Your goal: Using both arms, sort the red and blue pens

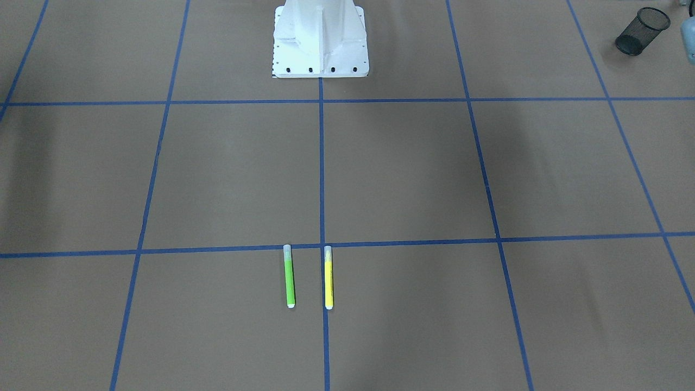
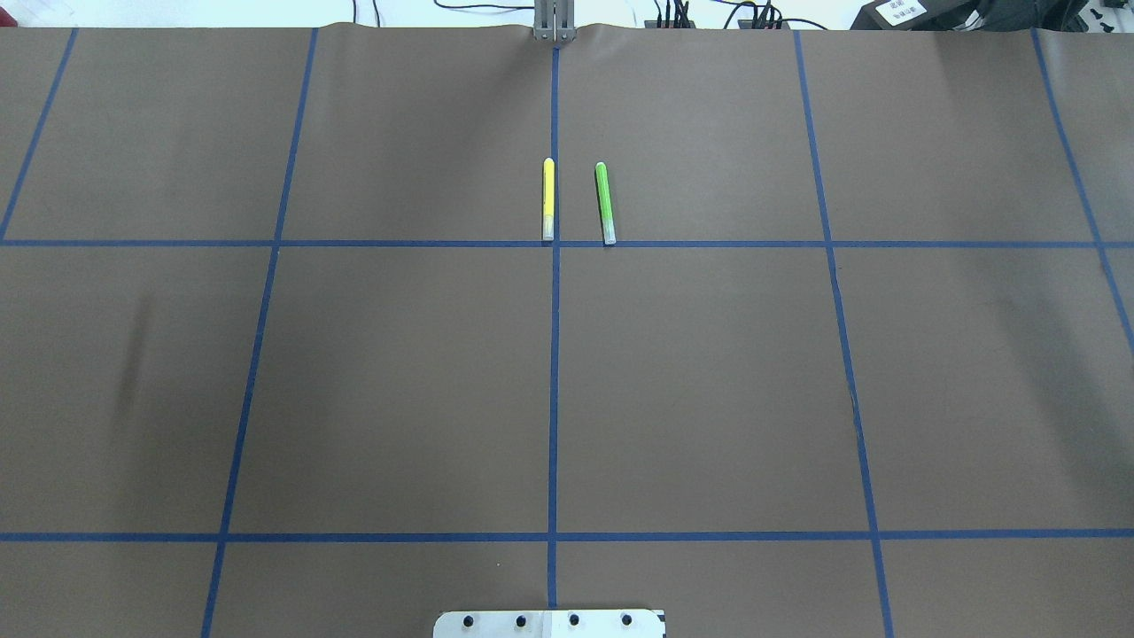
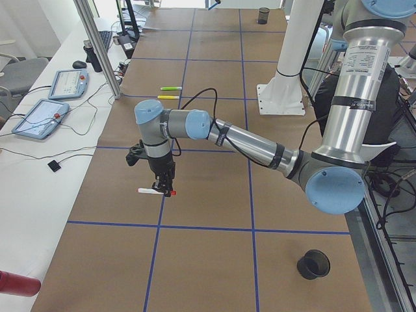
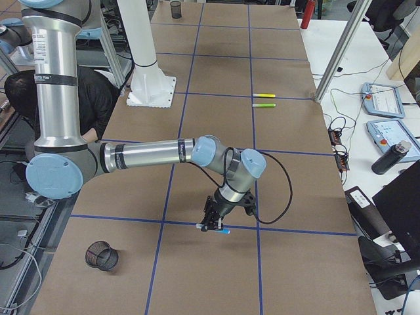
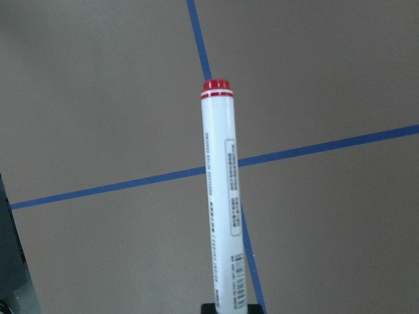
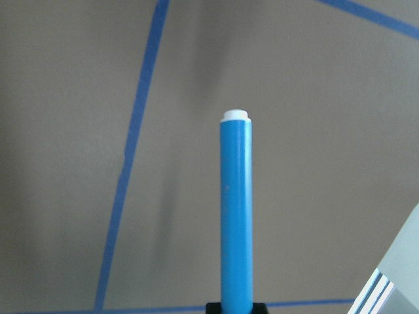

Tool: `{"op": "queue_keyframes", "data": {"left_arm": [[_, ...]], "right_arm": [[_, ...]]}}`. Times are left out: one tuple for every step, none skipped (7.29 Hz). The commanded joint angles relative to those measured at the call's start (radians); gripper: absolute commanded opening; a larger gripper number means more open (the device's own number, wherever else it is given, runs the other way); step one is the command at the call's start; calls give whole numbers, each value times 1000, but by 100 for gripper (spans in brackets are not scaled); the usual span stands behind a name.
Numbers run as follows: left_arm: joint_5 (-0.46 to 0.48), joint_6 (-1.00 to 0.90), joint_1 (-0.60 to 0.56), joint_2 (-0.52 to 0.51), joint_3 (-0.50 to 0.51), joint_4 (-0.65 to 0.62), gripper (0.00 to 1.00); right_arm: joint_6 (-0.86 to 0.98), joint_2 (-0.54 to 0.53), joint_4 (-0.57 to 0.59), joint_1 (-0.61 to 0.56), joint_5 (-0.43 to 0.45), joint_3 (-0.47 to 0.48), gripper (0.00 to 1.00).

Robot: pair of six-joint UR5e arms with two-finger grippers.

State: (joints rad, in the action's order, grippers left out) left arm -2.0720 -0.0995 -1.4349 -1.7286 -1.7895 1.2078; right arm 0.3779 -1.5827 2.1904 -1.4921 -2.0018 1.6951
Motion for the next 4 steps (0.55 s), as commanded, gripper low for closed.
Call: {"op": "queue_keyframes", "data": {"left_arm": [[0, 1, -1, 18, -47, -1, 0], [0, 1, -1, 18, -51, -1, 0], [-2, 0, -4, 18, -56, 1, 0], [-2, 1, -4, 18, -76, 1, 0]], "right_arm": [[177, -13, 286, -120, 0, 1, 0], [180, -13, 402, -128, -18, 0, 0], [187, -35, 463, -137, -47, 0, 0], [196, -98, 465, -157, -61, 3, 0]]}}
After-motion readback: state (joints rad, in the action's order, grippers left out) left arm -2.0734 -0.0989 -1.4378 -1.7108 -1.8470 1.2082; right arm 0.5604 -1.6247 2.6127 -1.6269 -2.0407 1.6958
